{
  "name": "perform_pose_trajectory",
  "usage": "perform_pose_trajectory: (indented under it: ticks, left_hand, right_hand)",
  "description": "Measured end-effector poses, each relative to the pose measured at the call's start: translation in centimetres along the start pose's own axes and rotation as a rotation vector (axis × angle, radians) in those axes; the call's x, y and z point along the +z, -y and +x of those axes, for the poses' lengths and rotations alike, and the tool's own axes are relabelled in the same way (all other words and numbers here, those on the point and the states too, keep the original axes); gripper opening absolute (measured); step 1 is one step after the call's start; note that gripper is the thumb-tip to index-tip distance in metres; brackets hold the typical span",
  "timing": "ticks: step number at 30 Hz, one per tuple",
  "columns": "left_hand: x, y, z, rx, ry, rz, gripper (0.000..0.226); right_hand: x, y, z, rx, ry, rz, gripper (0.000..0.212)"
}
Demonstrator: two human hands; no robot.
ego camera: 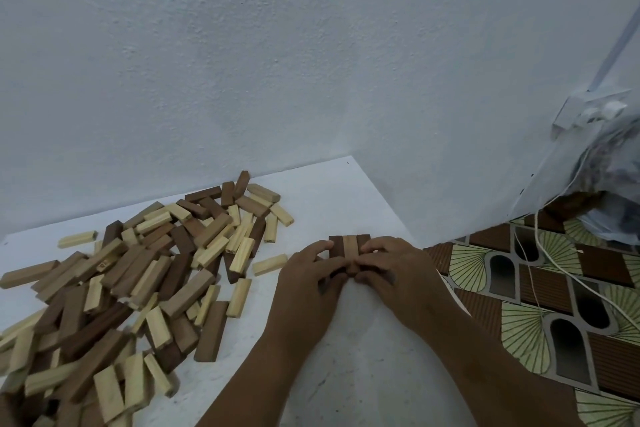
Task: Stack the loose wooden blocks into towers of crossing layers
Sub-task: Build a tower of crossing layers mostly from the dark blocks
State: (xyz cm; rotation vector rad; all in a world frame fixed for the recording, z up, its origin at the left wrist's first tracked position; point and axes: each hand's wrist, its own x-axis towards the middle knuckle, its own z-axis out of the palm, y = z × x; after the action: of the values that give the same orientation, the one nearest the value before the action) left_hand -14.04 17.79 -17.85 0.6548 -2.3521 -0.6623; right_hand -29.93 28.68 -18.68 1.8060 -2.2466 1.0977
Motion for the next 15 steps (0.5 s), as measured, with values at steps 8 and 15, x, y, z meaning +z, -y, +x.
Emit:
perform_pose_trajectory:
  ticks: [8,15]
  left_hand:
    - [0.3,-0.1,0.2,0.018,-0.030,0.027,0.023]
    - [-0.9,-0.5,-0.3,0.005,-0.229,-0.132,0.034]
  right_hand:
    - [-0.2,0.5,0.1,0.016,-0.017,-0.004,0.022]
    - [-1.2,1.0,0.1,0.023,-0.180,0.094,0.028]
